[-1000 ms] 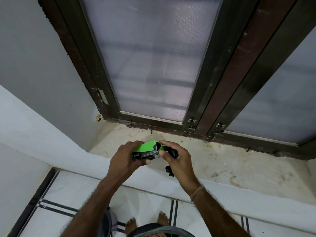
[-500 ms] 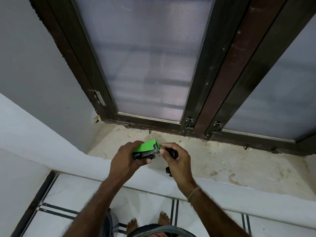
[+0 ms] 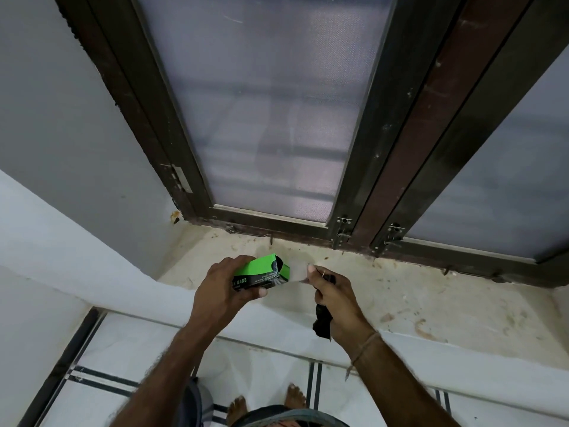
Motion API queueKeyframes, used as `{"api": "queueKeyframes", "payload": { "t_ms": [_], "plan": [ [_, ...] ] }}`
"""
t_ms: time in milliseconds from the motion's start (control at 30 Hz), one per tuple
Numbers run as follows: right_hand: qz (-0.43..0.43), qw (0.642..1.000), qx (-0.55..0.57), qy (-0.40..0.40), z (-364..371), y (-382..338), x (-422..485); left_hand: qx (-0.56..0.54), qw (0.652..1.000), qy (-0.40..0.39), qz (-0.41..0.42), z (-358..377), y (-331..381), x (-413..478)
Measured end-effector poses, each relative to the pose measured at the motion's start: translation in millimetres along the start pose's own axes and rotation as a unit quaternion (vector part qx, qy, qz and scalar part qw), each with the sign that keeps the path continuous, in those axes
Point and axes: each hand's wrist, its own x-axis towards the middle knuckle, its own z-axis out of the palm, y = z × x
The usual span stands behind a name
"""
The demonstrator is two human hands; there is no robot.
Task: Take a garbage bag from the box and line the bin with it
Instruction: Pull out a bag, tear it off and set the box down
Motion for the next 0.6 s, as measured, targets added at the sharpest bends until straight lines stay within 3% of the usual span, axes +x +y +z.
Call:
{"api": "queueKeyframes", "payload": {
  "t_ms": [267,600],
  "plan": [
    [-0.126,0.975,-0.139,-0.117,5.0,-33.2,-10.8,0.041,0.999,-0.004,0.014,-2.9,-1.0,4.8],
    [-0.126,0.942,-0.279,-0.138,9.4,-47.0,0.6,0.070,0.996,-0.022,0.046,-4.9,2.7,6.8]
  ]
}}
